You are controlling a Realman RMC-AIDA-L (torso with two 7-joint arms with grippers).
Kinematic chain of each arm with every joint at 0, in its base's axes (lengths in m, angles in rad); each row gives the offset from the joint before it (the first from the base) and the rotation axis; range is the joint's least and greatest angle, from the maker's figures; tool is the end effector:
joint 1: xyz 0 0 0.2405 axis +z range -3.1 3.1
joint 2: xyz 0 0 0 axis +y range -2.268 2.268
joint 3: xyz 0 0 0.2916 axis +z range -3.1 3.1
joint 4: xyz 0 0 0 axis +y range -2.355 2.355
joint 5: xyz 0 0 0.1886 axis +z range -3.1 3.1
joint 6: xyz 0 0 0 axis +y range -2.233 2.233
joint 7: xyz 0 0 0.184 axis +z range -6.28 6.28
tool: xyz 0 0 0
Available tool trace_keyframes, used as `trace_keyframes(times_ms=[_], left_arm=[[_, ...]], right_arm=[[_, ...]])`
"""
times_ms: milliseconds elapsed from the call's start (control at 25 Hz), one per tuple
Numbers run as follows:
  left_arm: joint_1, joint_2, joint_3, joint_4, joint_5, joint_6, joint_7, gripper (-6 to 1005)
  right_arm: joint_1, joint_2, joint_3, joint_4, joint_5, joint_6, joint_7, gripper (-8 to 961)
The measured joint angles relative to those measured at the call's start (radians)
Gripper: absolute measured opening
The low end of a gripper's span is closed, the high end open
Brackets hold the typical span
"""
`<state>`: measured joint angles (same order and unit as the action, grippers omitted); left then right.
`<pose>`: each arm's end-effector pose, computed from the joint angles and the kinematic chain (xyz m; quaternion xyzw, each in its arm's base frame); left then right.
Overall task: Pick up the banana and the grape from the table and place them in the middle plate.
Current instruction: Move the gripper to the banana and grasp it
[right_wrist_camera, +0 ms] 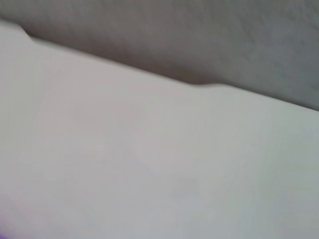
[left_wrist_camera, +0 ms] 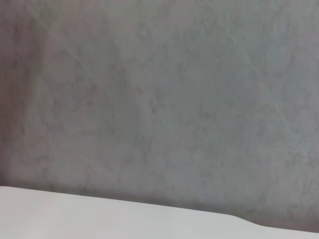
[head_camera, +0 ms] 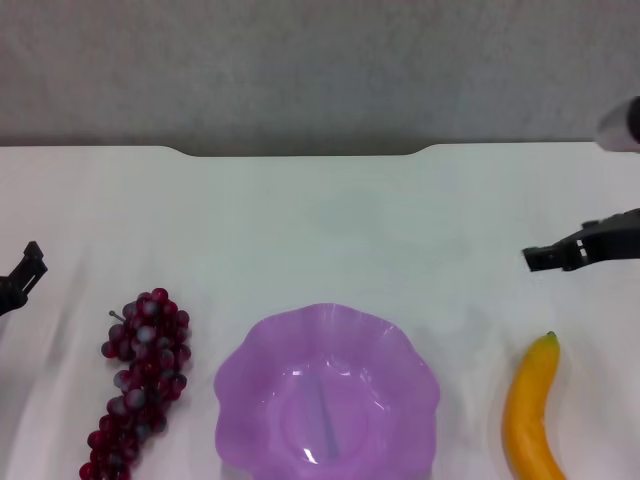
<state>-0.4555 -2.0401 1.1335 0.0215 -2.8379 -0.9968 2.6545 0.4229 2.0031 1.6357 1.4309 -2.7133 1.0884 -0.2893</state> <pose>-0.4016 0.3735 0.0003 -0.6517 -0.3769 -0.2717 0.5995 0.2706 0.4008 -0.0058 -0.8369 0.3698 -0.0829 0.3949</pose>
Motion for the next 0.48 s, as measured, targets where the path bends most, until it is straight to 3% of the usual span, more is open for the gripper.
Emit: trace_keyframes(times_ms=[120,320,480], left_arm=[[-0.004,0.000,0.000,0.000,0.000,0.000,-0.002,875],[-0.011,0.000,0.000,0.000,0.000,-0.004,-0.002,875],[-0.019,0.001,0.000,0.001,-0.001,-0.007,-0.002,875]], right_arm=[[0.068,0.001,-0.011,-0.015,-0.053,0.071,0.031,892],[0.160,0.003,-0.070,-0.112,0.004,0.074,0.035,892],[0.183,0.004,-0.109,-0.164,0.024,0.062,0.038,892]])
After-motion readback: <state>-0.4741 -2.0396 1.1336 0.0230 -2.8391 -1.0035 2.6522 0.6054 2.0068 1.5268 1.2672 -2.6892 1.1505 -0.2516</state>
